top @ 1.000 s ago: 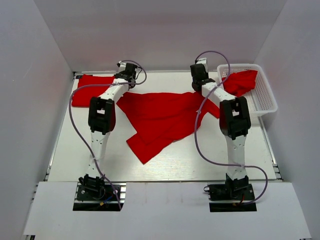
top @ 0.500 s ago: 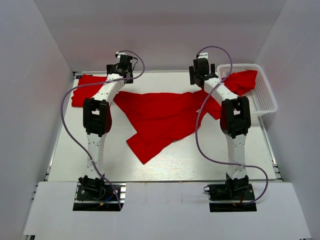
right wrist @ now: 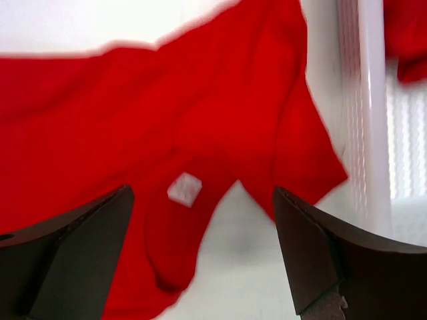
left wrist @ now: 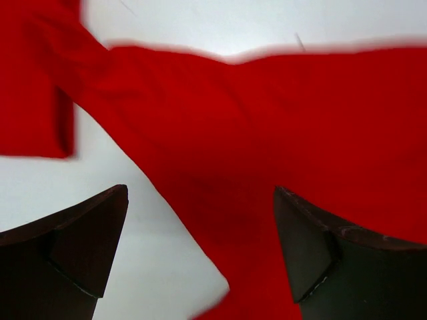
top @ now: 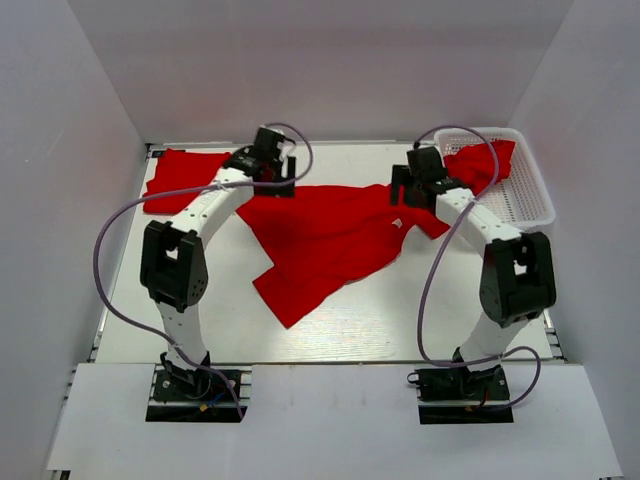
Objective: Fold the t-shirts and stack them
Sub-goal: Flatten out the tshirt
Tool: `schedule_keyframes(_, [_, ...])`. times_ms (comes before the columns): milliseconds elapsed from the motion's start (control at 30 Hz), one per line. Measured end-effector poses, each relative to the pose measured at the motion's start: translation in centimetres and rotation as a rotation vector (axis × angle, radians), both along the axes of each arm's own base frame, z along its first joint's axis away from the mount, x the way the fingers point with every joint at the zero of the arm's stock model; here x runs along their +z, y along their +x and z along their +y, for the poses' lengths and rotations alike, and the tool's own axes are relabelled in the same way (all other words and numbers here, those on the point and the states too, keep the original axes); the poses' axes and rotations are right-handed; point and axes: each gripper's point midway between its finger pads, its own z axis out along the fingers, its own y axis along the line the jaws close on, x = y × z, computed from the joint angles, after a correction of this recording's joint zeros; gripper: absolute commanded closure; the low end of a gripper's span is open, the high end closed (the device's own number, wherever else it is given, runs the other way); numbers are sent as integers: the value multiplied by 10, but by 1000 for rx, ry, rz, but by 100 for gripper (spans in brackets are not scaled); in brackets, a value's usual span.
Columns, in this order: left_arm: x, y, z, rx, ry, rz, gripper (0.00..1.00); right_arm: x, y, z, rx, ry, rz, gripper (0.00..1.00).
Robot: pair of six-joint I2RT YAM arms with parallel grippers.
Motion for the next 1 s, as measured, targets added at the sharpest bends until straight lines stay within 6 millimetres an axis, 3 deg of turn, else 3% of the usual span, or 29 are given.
schedule_keyframes(133, [-40, -60, -36, -88, 26, 152, 1, -20, -43, -11, -41, 20, 69, 10])
schedule_keyframes(200, [-58, -89, -44, -108, 45, 218, 3, -25, -60, -16, -62, 29, 86, 10])
schedule_keyframes(300, [-84, -154, -44, -133, 61, 351, 6, -31, -83, -23, -85, 42, 103, 10])
schedule_keyframes(400, [-89, -210, -38, -155, 19, 419, 8, -34, -98, -27, -96, 54, 111, 10])
schedule_keyframes(467, [-79, -235, -40, -180, -45, 420, 9, -35, -104, -27, -100, 64, 113, 10])
schedule_keyframes(600, [-61, -263, -53, -234, -145, 395, 10, -38, -112, -29, -110, 77, 117, 10])
schedule_keyframes(800, [-87, -289, -56, -264, -94, 489, 18, -41, -115, -29, -124, 86, 125, 10])
schedule_keyframes(1000, [-101, -291, -62, -286, -40, 522, 24, -45, -122, -35, -159, 71, 149, 10])
